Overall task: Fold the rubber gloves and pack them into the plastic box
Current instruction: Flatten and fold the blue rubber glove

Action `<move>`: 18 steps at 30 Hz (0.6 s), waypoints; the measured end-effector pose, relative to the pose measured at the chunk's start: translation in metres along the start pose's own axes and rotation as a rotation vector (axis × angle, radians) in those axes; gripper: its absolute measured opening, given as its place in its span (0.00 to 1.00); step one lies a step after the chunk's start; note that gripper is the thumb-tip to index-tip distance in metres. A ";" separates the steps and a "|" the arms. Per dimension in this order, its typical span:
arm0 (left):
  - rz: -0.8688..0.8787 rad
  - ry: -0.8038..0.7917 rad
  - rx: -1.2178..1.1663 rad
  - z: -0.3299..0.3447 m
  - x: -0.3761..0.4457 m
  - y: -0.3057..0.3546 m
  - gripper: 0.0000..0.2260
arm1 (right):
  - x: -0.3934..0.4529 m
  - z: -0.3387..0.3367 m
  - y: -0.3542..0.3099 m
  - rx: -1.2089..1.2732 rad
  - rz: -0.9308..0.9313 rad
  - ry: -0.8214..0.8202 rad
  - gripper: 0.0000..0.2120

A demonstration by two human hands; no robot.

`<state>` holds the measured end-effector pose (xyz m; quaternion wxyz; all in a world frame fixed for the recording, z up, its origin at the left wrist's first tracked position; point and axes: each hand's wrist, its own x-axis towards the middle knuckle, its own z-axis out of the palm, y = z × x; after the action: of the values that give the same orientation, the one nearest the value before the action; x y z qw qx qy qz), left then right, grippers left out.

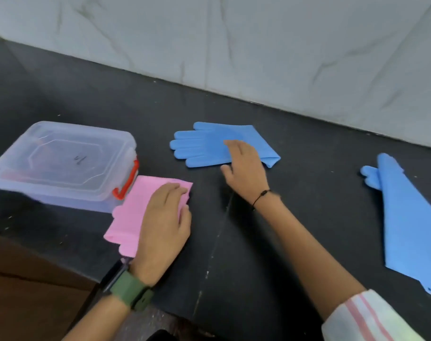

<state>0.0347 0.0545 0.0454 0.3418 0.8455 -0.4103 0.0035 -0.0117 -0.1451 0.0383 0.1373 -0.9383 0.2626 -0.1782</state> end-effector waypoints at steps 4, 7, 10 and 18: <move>-0.459 -0.237 -0.639 0.030 0.054 0.032 0.11 | 0.009 -0.018 0.065 -0.223 0.153 -0.053 0.25; -1.109 -0.384 -1.452 0.044 0.100 0.048 0.19 | 0.016 -0.018 0.087 -0.221 0.181 -0.153 0.28; -1.234 -0.265 -1.655 0.062 0.123 0.053 0.25 | 0.026 -0.015 0.093 -0.205 0.176 -0.239 0.22; -1.272 -0.166 -1.794 0.076 0.129 0.055 0.22 | 0.026 0.001 0.077 -0.084 0.073 0.049 0.06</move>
<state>0.0607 -0.1027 0.0556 0.7421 0.3448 0.2244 -0.5291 -0.0251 -0.2225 0.0174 0.0978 -0.9283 0.3073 -0.1849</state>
